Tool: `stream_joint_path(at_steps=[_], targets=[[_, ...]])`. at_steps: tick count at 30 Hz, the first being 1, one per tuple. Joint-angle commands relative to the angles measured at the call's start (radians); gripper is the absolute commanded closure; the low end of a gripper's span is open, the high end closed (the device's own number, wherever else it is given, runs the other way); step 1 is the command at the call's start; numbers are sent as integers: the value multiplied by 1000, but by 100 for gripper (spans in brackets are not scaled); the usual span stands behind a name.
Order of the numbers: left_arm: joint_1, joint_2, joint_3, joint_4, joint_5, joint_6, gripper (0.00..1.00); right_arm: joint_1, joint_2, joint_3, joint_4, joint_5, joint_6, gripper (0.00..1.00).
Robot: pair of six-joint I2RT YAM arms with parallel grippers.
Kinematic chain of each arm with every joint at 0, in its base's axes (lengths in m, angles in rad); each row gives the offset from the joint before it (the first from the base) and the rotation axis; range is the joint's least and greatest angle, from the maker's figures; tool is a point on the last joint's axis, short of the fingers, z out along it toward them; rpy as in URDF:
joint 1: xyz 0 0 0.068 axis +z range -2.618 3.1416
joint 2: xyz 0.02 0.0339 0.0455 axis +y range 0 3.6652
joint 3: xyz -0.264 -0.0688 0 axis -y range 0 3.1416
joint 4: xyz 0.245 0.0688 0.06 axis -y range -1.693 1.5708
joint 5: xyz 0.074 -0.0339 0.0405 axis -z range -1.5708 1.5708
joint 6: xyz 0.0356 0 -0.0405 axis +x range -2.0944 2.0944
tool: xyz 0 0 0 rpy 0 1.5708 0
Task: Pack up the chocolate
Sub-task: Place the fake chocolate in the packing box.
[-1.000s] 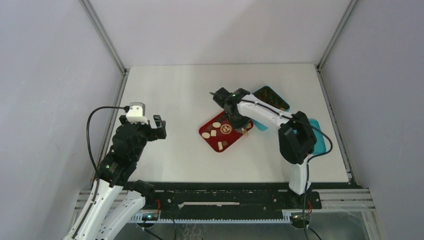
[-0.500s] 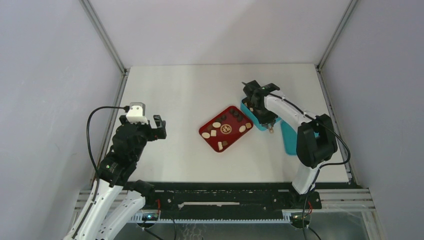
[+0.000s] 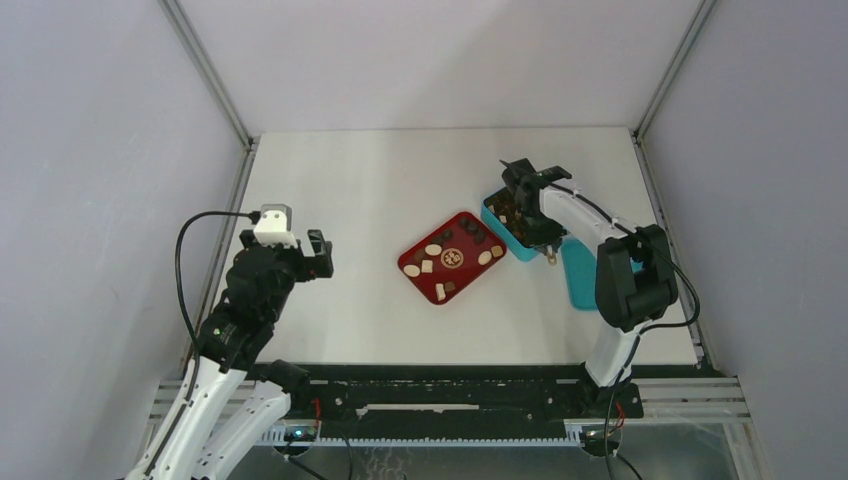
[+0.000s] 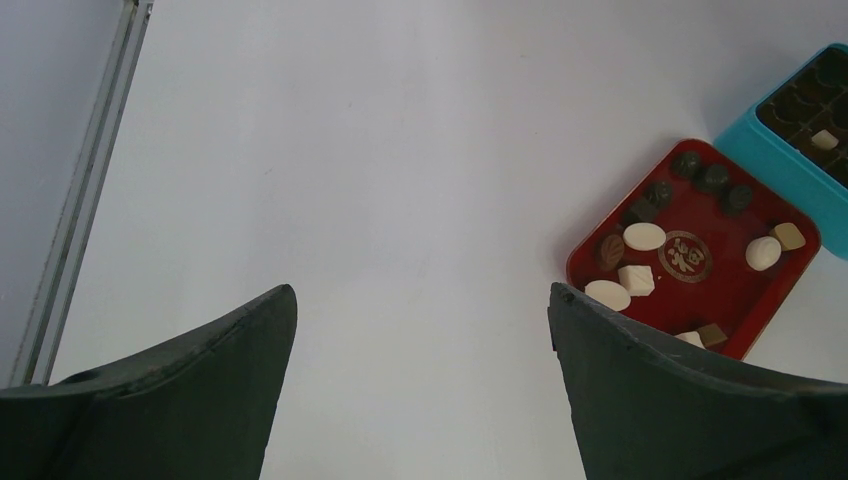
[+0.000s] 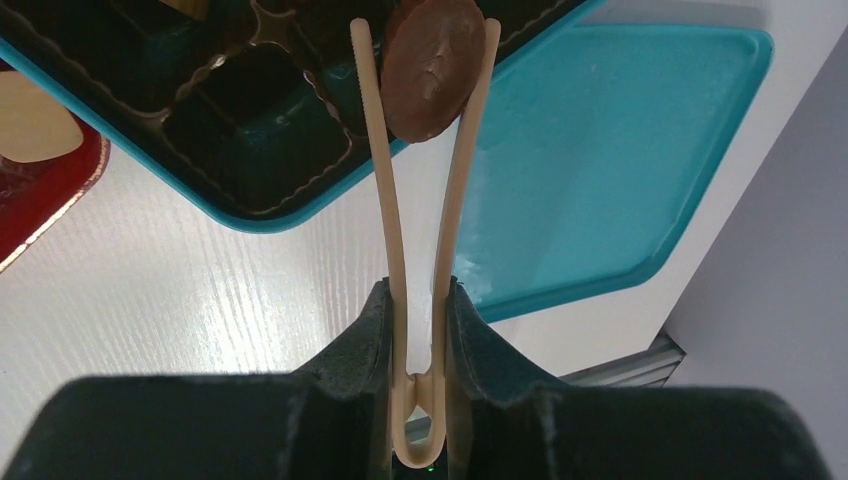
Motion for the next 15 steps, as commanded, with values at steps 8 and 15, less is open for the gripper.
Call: stream_joint_path(at_steps=[8,15], targets=[[10,9,-21,31,16,-4,0,-7,12,-7,28,-36,-4,76],[10,12,-22,33,20,-5,0,-7,13,-22,22,-57,0,72]])
